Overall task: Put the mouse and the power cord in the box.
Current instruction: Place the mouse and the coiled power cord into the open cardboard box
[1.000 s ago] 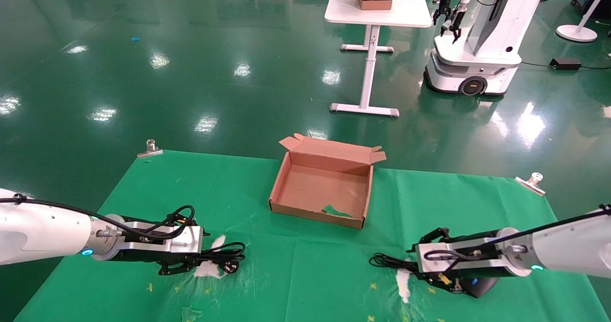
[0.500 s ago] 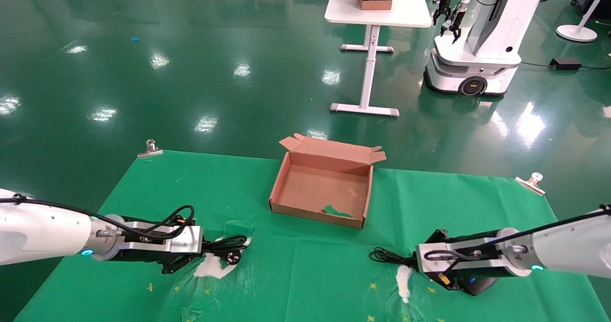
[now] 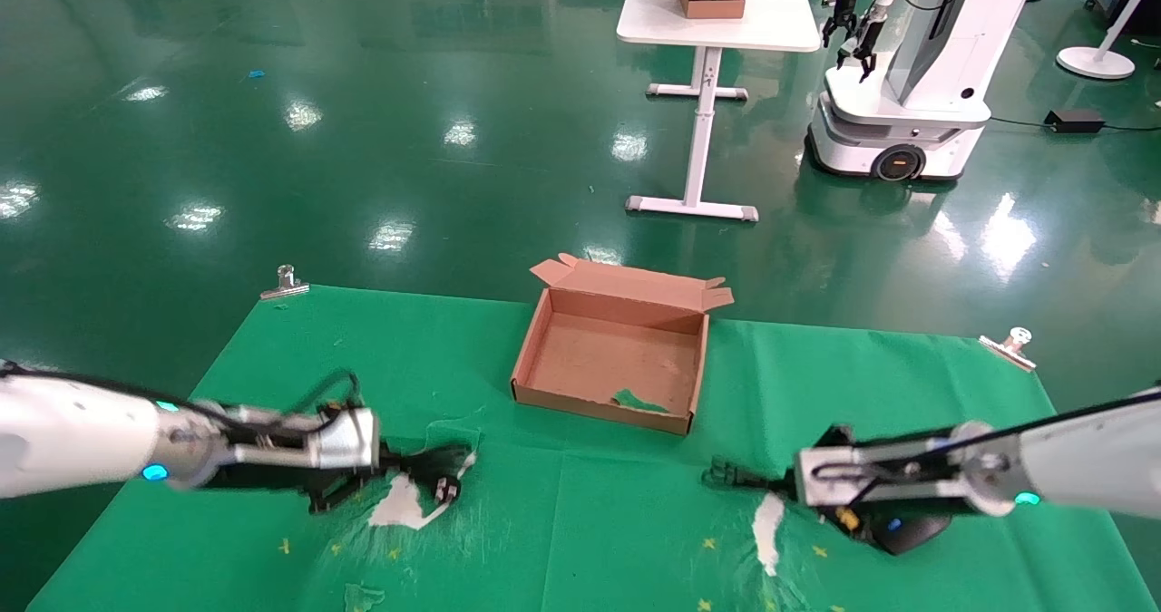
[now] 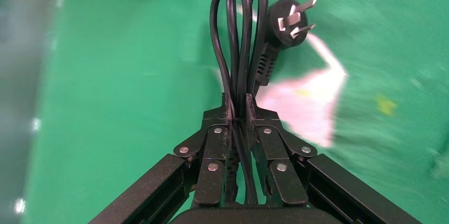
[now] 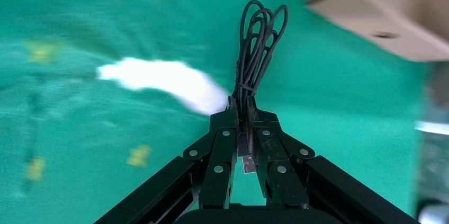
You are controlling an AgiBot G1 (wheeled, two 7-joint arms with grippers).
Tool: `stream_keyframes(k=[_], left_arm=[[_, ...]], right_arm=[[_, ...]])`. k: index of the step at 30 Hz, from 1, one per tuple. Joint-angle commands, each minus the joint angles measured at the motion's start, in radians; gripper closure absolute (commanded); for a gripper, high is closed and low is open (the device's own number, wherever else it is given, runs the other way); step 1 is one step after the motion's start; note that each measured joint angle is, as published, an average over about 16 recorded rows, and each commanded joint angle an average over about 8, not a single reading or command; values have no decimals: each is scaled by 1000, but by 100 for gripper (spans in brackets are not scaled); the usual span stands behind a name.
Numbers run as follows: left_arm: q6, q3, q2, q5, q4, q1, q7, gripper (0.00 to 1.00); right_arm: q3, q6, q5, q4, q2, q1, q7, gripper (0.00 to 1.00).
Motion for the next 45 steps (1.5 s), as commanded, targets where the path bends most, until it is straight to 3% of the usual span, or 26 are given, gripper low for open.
stream_keyframes(k=[1, 7, 12, 19, 23, 27, 31, 34, 35, 42, 43, 45], left_arm=[[12, -11, -11, -15, 4, -13, -13, 100], [33, -93, -42, -134, 61, -76, -152, 100], [14, -163, -17, -235, 99, -131, -282, 100], [-114, -230, 95, -332, 96, -185, -389, 100], [-205, -250, 162, -362, 75, -201, -402, 100], [-262, -257, 205, -372, 48, -205, -387, 100], [-269, -251, 219, -364, 29, -199, -363, 100], [-249, -239, 216, -347, 23, -190, -345, 100], [-239, -234, 214, -340, 23, -187, -338, 100], [-174, -200, 193, -293, 19, -168, -283, 100], [-167, -196, 192, -287, 18, -166, -274, 100], [-158, -188, 192, -276, 17, -162, -256, 100]], right_arm=[[8, -6, 12, 3, 10, 7, -1, 100], [35, -32, 48, 40, 78, 84, 19, 100], [47, -38, 61, 101, 104, 170, 55, 100], [70, 6, 99, 156, -13, 202, 73, 100], [77, 87, 112, 128, -122, 177, 38, 100], [82, 230, 117, 75, -214, 136, 9, 100], [85, 369, 128, 57, -262, 71, 6, 100], [81, 420, 141, 75, -270, 23, 18, 100], [79, 427, 145, 83, -271, 10, 24, 95], [51, 437, 171, 125, -269, -27, 71, 7], [46, 438, 173, 128, -269, -28, 75, 0], [34, 437, 176, 136, -269, -29, 80, 0]])
